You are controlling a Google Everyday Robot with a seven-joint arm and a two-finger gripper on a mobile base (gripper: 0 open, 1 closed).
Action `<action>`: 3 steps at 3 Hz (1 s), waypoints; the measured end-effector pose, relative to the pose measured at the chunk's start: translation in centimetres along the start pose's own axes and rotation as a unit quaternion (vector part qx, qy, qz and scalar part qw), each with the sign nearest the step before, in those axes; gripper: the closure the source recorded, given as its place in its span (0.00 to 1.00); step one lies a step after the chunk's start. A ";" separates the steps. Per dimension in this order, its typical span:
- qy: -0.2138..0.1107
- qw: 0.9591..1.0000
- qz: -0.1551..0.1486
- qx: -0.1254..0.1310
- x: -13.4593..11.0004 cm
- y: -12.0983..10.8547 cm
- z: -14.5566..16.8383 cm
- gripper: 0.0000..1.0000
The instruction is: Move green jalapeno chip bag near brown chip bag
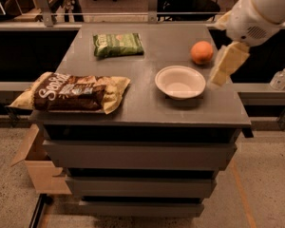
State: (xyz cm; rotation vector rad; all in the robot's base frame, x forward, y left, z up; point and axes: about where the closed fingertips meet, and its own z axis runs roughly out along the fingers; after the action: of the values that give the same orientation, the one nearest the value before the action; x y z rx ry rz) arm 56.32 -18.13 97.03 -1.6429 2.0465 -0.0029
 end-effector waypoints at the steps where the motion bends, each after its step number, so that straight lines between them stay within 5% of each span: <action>1: -0.063 0.997 0.022 0.044 -2.6 -4.8 5.8 0.00; 3: -0.071 0.995 0.022 0.061 -3.1 -5.5 5.5 0.00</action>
Offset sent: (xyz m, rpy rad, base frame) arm 0.0531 0.0250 -0.0234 0.0964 -0.0633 -0.0222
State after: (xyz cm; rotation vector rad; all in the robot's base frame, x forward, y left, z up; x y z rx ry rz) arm 63.91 -15.08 95.20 -1.4813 1.9351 0.0044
